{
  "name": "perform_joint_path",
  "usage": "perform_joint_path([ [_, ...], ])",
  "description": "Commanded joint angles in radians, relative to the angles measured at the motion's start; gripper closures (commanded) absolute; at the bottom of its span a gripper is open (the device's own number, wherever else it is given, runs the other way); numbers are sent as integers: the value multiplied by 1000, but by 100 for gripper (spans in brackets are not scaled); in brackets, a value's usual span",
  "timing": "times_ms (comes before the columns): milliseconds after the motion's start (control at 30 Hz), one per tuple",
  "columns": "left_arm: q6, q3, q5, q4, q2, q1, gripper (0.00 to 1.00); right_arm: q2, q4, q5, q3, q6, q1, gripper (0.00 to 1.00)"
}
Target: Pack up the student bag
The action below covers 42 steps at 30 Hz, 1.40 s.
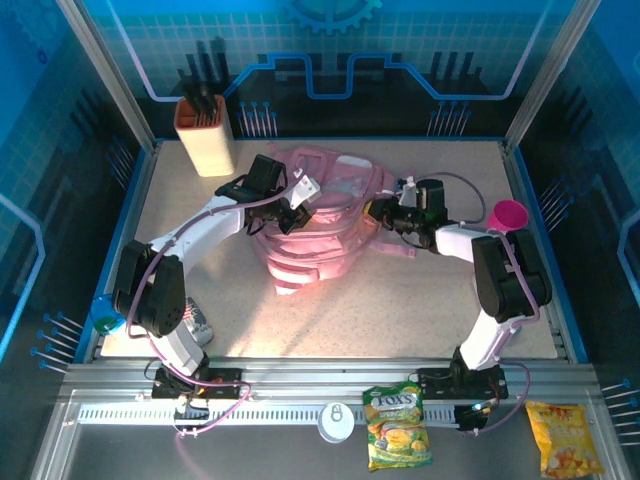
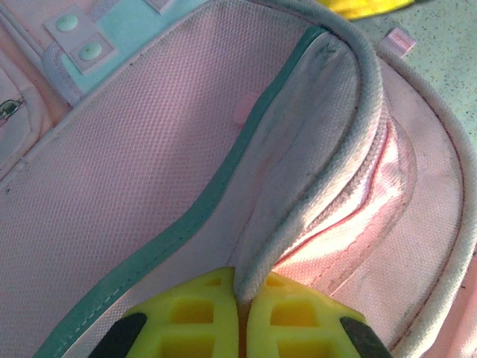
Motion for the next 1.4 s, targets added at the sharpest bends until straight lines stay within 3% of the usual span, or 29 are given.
perform_joint_path([
  [0, -64, 34, 28, 67, -14, 13, 95, -55, -1, -57, -47, 29, 75, 83],
  [233, -108, 42, 32, 98, 12, 7, 94, -137, 10, -25, -132, 52, 161, 83],
  [400, -102, 60, 14, 91, 50, -15, 94, -202, -76, 32, -161, -19, 202, 81],
  [600, -66, 66, 16, 65, 45, -21, 95, -244, -376, 239, -73, -268, 175, 68],
  [733, -65, 69, 53, 57, 39, -22, 94, -206, -463, 289, 0, -403, 176, 63],
  [967, -68, 83, 66, 51, 39, -22, 93, -161, -442, 320, 54, -480, 182, 62],
  [1367, -59, 87, 98, 34, 37, -22, 93, -100, -213, 199, 46, -427, 186, 68],
])
